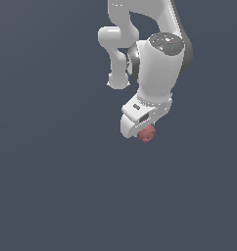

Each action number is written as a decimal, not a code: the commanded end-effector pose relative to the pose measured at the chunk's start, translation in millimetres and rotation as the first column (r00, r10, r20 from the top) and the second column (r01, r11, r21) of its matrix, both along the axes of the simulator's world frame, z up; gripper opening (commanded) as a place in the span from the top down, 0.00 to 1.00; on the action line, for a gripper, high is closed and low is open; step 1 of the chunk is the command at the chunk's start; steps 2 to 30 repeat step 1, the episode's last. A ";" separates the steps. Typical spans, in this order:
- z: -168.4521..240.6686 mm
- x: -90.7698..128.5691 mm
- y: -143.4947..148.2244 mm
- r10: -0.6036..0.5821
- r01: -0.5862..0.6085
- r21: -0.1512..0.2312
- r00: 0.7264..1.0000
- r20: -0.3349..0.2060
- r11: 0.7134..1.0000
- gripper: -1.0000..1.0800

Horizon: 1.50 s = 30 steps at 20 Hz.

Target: Pick up the object and move it to a goal position.

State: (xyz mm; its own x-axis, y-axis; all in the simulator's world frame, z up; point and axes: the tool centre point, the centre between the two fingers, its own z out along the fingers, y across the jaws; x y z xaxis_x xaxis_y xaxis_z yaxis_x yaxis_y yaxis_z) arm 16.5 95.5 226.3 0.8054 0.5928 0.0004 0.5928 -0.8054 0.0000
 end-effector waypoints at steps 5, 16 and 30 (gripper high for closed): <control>-0.7 0.0 -0.7 -0.001 0.001 0.000 1.000 0.000 1.000 1.00; -0.7 0.0 -0.7 -0.001 0.001 0.000 1.000 0.000 1.000 1.00; -0.7 0.0 -0.7 -0.001 0.001 0.000 1.000 0.000 1.000 1.00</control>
